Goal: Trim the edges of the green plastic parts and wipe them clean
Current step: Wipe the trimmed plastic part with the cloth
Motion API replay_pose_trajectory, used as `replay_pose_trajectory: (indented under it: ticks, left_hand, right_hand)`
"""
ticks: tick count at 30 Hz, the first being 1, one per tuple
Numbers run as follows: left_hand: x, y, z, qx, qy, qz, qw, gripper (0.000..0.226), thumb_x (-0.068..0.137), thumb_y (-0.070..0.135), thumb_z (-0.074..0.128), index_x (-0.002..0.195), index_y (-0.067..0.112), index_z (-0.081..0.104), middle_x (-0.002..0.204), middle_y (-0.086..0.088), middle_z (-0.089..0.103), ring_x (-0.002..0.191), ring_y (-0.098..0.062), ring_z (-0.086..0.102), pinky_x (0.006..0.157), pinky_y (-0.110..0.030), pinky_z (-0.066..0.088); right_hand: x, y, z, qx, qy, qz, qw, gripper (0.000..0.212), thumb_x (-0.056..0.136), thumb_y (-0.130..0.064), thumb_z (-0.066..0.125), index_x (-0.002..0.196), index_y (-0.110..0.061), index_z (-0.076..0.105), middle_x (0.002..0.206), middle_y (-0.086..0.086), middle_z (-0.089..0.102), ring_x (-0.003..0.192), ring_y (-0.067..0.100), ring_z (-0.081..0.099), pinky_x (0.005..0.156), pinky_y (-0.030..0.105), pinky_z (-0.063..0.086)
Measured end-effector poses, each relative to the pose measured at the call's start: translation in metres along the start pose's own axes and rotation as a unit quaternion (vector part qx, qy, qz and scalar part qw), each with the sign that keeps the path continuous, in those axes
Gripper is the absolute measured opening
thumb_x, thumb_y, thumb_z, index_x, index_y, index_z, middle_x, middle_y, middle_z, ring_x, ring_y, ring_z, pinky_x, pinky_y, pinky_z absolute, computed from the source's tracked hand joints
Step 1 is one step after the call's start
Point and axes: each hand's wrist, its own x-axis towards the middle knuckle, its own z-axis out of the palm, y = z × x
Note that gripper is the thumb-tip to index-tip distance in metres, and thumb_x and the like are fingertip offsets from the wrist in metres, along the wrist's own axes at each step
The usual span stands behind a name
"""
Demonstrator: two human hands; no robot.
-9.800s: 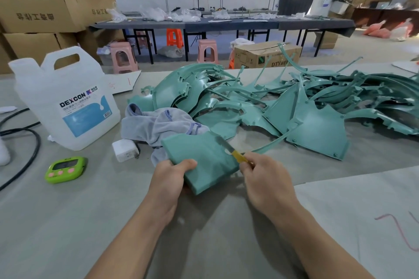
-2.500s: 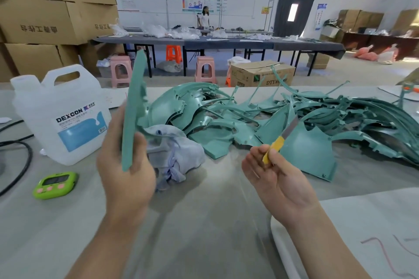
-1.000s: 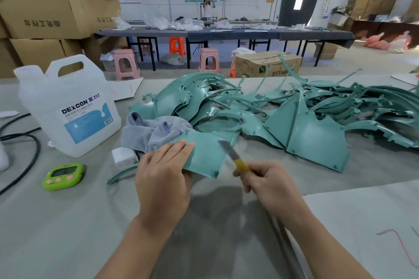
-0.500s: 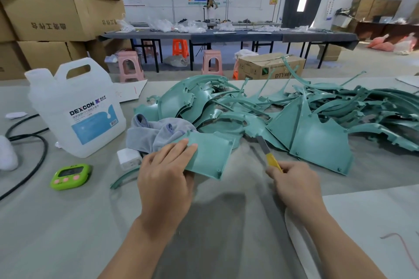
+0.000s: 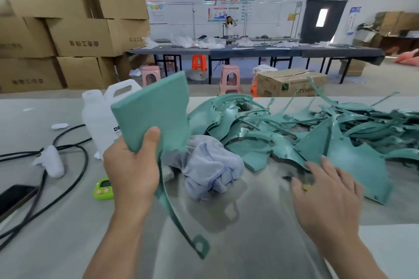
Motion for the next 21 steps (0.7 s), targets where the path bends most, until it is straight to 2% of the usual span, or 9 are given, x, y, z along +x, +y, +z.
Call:
replay_pose_trajectory:
  ticks: [3, 6, 9, 10, 12, 14, 17, 19, 21]
  left_hand:
    - [0.006, -0.033, -0.001, -0.063, -0.034, -0.186, 0.98, 0.008, 0.084, 0.023, 0.07, 0.085, 0.019, 0.077, 0.064, 0.001, 0.073, 0.044, -0.019, 0.062, 0.042, -0.029, 0.05]
    - [-0.001, -0.069, 0.001, -0.037, -0.087, -0.286, 0.954, 0.015, 0.094, 0.015, 0.061, 0.091, 0.002, 0.069, 0.055, -0.012, 0.067, 0.033, -0.024, 0.055, 0.034, -0.022, 0.04]
    - [-0.007, -0.086, 0.003, -0.031, -0.093, -0.331, 0.939, 0.028, 0.1, 0.02, 0.056, 0.083, 0.0, 0.067, 0.055, -0.018, 0.067, 0.032, -0.028, 0.056, 0.032, -0.025, 0.042]
    - [-0.009, -0.088, 0.004, -0.041, -0.095, -0.337, 0.936, 0.031, 0.1, 0.022, 0.056, 0.081, 0.001, 0.068, 0.058, -0.019, 0.068, 0.035, -0.029, 0.058, 0.035, -0.029, 0.046]
    - [-0.011, -0.092, 0.002, -0.041, -0.1, -0.333, 0.937, 0.037, 0.099, 0.025, 0.058, 0.072, 0.004, 0.073, 0.065, -0.014, 0.073, 0.049, -0.03, 0.066, 0.054, -0.038, 0.056]
    - [-0.011, -0.095, -0.004, -0.027, -0.103, -0.329, 0.938, 0.034, 0.096, 0.027, 0.06, 0.069, 0.018, 0.079, 0.072, -0.005, 0.077, 0.066, -0.025, 0.072, 0.072, -0.039, 0.055]
    - [-0.009, -0.096, -0.007, -0.032, -0.111, -0.345, 0.931, 0.027, 0.093, 0.024, 0.061, 0.077, 0.01, 0.078, 0.078, -0.009, 0.077, 0.069, -0.028, 0.073, 0.076, -0.045, 0.057]
    - [-0.011, -0.091, -0.006, -0.037, -0.141, -0.336, 0.931, 0.023, 0.088, 0.024, 0.061, 0.084, 0.008, 0.077, 0.081, -0.013, 0.077, 0.075, -0.036, 0.073, 0.079, -0.053, 0.058]
    - [-0.015, -0.087, -0.003, -0.027, -0.184, -0.319, 0.929, 0.021, 0.087, 0.025, 0.059, 0.084, 0.016, 0.079, 0.086, -0.011, 0.078, 0.083, -0.035, 0.075, 0.081, -0.052, 0.059]
  right_hand:
    - [0.006, -0.045, 0.005, 0.155, -0.072, -0.064, 0.983, 0.054, 0.09, -0.049, 0.06, 0.139, -0.025, 0.057, 0.14, 0.003, 0.06, 0.132, 0.028, 0.046, 0.109, 0.041, 0.034]
    - [0.018, -0.107, 0.015, 0.235, -0.16, -0.112, 0.952, 0.063, 0.089, -0.053, 0.057, 0.143, -0.022, 0.052, 0.129, 0.008, 0.064, 0.126, 0.03, 0.051, 0.099, 0.04, 0.04]
    - [0.026, -0.154, 0.038, 0.175, -0.206, -0.195, 0.943, 0.044, 0.082, -0.05, 0.063, 0.111, -0.019, 0.052, 0.096, -0.004, 0.06, 0.104, 0.032, 0.054, 0.082, 0.038, 0.036]
    - [0.028, -0.163, 0.045, 0.15, -0.229, -0.212, 0.938, 0.046, 0.079, -0.051, 0.065, 0.111, -0.021, 0.05, 0.097, -0.005, 0.058, 0.104, 0.031, 0.054, 0.084, 0.039, 0.037]
    - [0.033, -0.173, 0.059, 0.127, -0.291, -0.214, 0.924, 0.064, 0.078, -0.051, 0.066, 0.13, -0.02, 0.047, 0.12, 0.003, 0.06, 0.112, 0.034, 0.056, 0.092, 0.041, 0.045]
    - [0.039, -0.176, 0.064, 0.101, -0.319, -0.216, 0.917, 0.058, 0.082, -0.044, 0.067, 0.131, -0.018, 0.049, 0.122, 0.01, 0.063, 0.112, 0.036, 0.06, 0.089, 0.04, 0.05]
    - [0.051, -0.168, 0.051, 0.074, -0.251, -0.201, 0.944, 0.029, 0.08, -0.026, 0.065, 0.109, -0.023, 0.062, 0.106, 0.007, 0.07, 0.105, 0.032, 0.065, 0.087, 0.035, 0.05]
    - [0.056, -0.152, 0.027, 0.054, -0.122, -0.143, 0.981, 0.025, 0.076, -0.028, 0.06, 0.1, -0.024, 0.063, 0.101, 0.006, 0.071, 0.103, 0.032, 0.065, 0.089, 0.038, 0.047]
    - [0.057, -0.133, -0.001, 0.04, -0.025, -0.077, 0.996, 0.028, 0.072, -0.03, 0.058, 0.099, -0.028, 0.063, 0.096, 0.007, 0.068, 0.102, 0.034, 0.06, 0.09, 0.042, 0.042]
